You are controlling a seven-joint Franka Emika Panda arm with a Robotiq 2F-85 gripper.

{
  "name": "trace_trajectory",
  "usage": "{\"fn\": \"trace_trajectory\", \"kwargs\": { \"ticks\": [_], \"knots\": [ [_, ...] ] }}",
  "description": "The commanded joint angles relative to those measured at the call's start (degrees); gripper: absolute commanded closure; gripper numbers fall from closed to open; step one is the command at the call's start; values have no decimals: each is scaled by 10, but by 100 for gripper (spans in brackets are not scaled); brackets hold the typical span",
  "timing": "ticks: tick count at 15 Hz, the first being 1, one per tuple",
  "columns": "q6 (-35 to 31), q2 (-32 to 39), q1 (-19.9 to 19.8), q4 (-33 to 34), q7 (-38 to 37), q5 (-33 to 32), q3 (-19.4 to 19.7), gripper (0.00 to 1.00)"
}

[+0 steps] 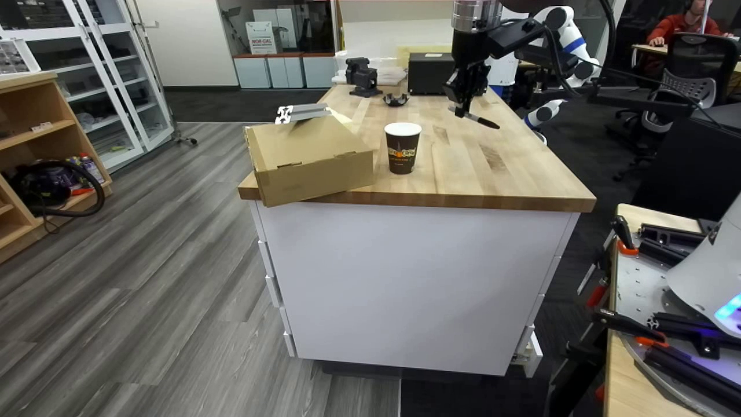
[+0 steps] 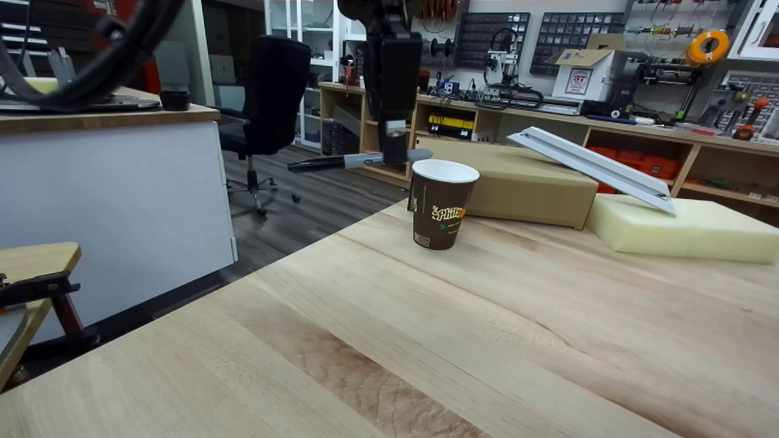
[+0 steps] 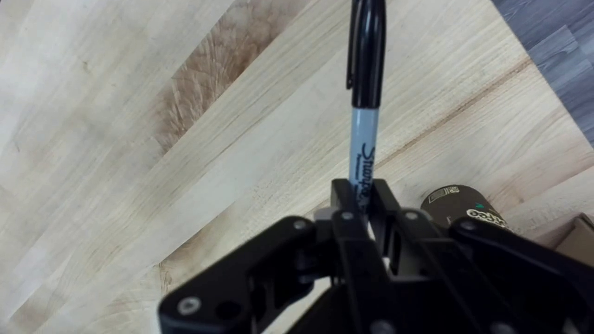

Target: Put the pen in the cup

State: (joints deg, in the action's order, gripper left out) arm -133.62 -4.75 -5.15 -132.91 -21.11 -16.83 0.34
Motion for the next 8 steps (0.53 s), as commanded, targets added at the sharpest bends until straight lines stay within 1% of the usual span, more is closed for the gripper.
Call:
{"fn": "trace_trajectory", "kwargs": {
  "ticks": [1,8],
  "knots": [
    [0,22,4,30,22,2,6,93],
    [7,68,14,84,56,17,4,93]
  ]
}}
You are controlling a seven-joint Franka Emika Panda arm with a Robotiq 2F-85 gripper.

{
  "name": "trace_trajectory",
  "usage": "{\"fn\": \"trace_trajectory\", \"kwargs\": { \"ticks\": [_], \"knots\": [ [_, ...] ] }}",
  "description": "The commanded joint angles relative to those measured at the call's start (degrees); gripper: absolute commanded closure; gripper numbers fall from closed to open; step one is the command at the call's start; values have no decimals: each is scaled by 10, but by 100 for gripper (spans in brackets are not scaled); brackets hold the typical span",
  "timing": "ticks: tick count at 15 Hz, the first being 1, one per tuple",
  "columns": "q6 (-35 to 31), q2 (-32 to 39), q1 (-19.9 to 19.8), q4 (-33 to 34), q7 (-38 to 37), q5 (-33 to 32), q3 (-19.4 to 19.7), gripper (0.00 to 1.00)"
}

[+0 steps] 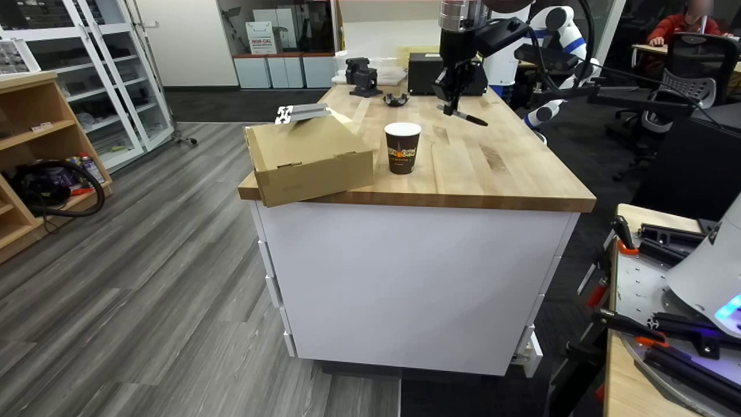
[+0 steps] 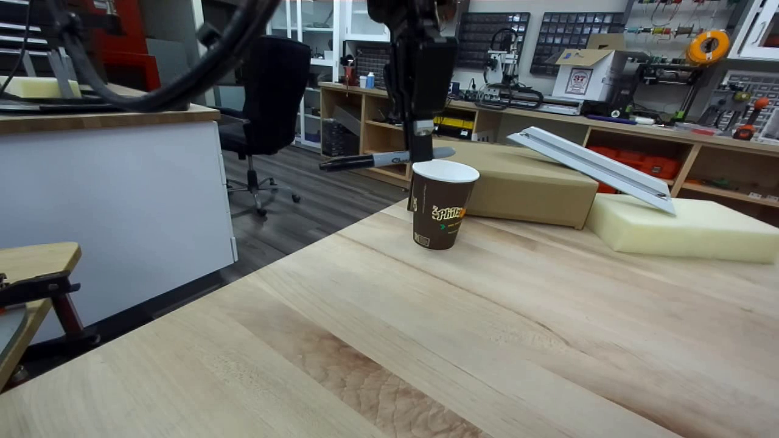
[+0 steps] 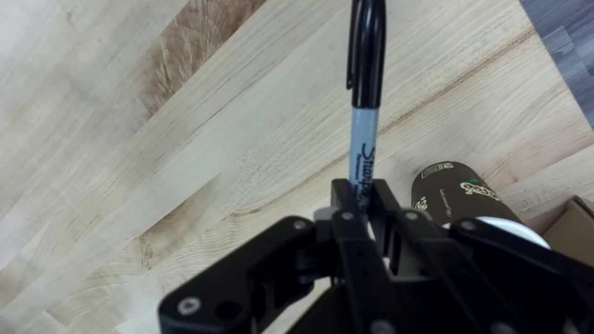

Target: Put the pen in the cup

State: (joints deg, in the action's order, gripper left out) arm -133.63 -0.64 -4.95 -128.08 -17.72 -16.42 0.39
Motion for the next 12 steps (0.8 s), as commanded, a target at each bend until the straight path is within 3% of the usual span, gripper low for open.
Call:
{"fn": "trace_trajectory", "kwargs": {
  "ticks": [1,12],
  "knots": [
    [8,34,16,45,28,13,3,93],
    [72,101,55,147,69,16,-5,93]
  ]
}}
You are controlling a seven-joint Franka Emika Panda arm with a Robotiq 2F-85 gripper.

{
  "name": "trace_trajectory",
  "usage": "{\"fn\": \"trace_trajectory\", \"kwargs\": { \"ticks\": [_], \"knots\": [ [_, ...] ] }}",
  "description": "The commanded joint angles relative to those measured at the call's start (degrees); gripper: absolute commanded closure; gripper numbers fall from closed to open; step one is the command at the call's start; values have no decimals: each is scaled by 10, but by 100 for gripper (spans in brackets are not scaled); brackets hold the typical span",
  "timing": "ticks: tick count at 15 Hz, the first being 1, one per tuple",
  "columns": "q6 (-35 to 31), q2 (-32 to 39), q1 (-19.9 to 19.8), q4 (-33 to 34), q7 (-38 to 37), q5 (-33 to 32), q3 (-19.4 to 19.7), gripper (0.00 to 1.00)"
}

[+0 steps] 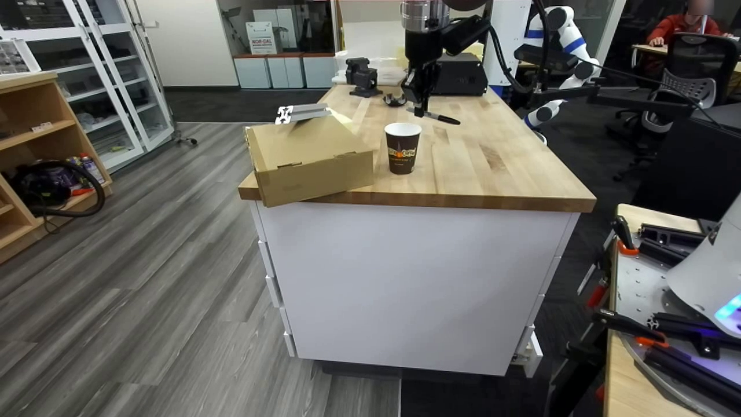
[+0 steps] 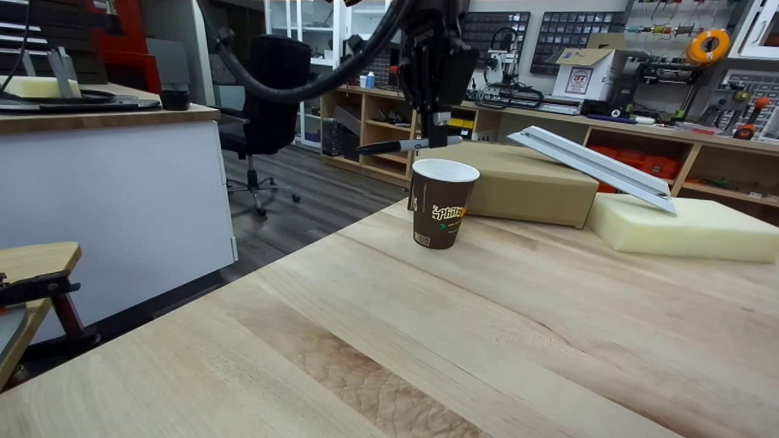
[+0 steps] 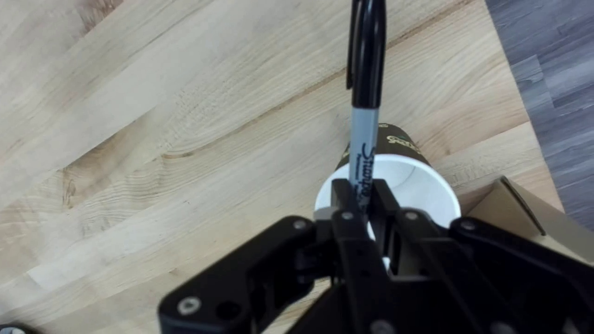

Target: Put the pen in the cup

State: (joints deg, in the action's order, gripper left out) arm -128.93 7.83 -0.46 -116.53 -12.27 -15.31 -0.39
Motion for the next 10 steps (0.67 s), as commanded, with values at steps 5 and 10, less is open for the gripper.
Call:
{"fn": "trace_trajectory", "kwargs": {
  "ticks": [5,10],
  "knots": [
    [20,26,17,48,25,6,1,93],
    [1,27,21,52,39,6,0,93]
  ]
}}
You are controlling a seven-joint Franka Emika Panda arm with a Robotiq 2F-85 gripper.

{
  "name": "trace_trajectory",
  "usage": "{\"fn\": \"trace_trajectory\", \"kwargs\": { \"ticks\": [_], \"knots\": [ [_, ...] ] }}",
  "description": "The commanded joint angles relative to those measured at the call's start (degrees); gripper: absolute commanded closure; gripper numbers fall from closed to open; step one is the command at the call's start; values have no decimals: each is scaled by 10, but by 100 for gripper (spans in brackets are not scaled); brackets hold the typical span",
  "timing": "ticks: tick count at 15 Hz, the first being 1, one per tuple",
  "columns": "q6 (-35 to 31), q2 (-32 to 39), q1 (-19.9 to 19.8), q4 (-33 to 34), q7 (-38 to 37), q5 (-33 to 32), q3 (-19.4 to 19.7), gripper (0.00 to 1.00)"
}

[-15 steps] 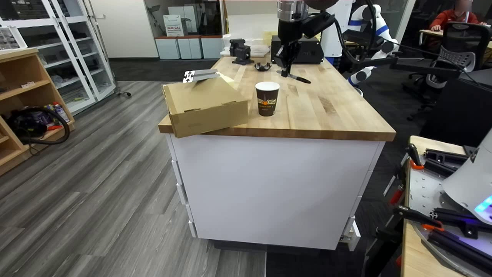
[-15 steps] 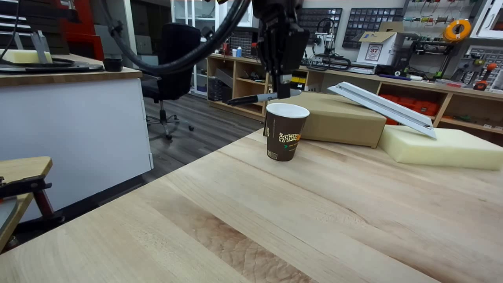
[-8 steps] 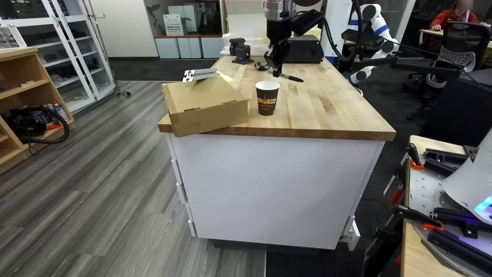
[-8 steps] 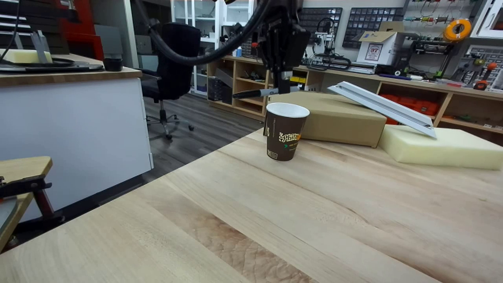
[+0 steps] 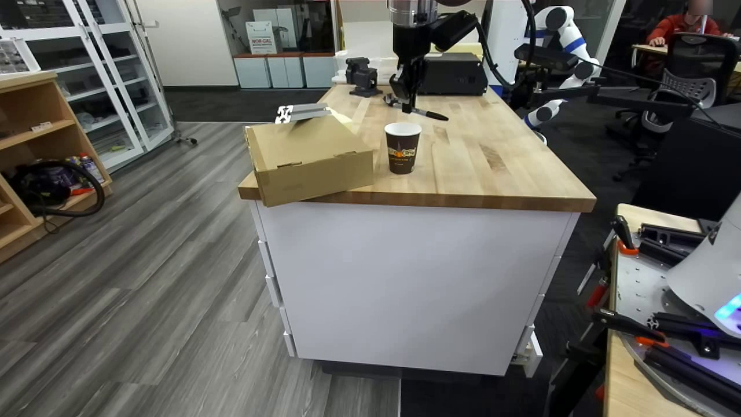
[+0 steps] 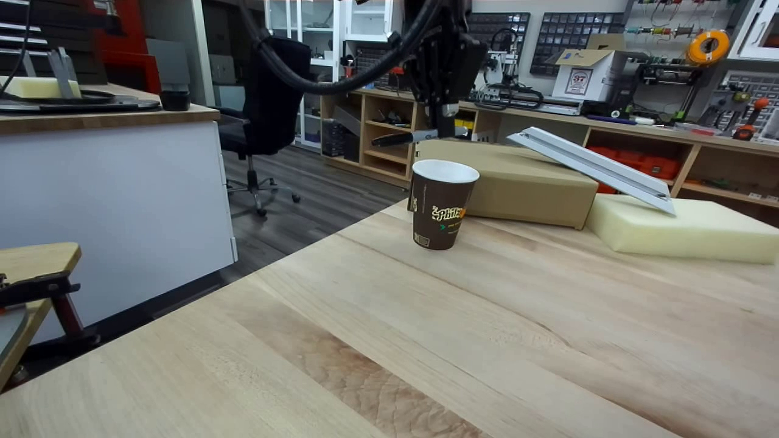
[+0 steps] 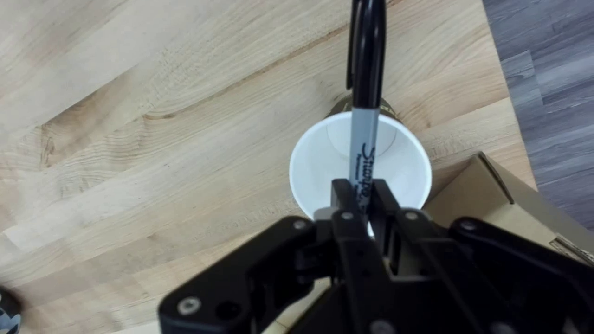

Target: Put the pen in the cup

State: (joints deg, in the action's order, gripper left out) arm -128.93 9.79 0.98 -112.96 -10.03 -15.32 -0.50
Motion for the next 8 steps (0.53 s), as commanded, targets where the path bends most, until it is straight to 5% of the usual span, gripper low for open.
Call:
{"fn": "trace_trajectory", "kwargs": {
  "ticks": [1,8],
  "knots": [
    [-1,8,7,16,20,5,1,93],
    [-38,12,10,18,40,2,-3,93]
  ]
}}
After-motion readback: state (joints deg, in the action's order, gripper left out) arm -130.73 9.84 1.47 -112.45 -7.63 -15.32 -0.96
